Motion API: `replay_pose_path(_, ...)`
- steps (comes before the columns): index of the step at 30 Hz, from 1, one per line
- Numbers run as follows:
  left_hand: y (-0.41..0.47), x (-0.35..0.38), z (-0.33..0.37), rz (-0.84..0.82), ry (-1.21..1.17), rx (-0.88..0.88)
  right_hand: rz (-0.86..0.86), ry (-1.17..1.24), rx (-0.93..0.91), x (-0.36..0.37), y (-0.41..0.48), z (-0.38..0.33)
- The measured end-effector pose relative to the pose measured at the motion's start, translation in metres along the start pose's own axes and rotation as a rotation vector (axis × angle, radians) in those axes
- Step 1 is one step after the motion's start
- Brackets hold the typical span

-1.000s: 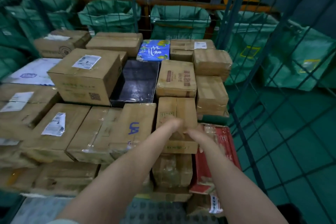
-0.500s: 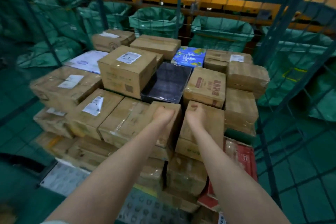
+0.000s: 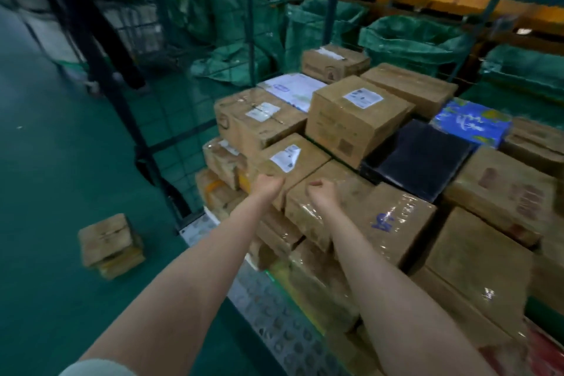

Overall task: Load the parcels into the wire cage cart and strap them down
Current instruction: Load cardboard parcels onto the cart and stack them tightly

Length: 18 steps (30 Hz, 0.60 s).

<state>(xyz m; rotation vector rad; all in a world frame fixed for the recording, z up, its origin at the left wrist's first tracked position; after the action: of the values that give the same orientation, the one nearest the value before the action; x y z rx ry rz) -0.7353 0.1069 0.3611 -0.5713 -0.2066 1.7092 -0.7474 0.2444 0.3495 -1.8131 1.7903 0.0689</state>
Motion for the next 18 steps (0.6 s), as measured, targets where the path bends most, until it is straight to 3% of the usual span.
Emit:
replay_pose_path(9,0.029,-0.148,-0.042,0.096,-0.047,-0.052,-0.186,-0.094,-0.058,0.147,0.011,-0.059)
replay_pose_path(18,0.036,-0.284,-0.123,0.265,-0.084,-0.22,-0.394,-0.204,-0.036,0.295,-0.012,-0.098)
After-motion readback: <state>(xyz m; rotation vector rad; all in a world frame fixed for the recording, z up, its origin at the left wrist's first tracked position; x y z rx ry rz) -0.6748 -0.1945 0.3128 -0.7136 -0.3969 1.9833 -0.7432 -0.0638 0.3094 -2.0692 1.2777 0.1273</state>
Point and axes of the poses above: each hand's wrist, its own y-axis towards the middle knuckle, its own x-axis out of the palm, z = x × y, the point moved 5 cm from there along y, towards the middle knuckle, and after that the axes turned 6 degrees about -z, right-handed, at the moved point
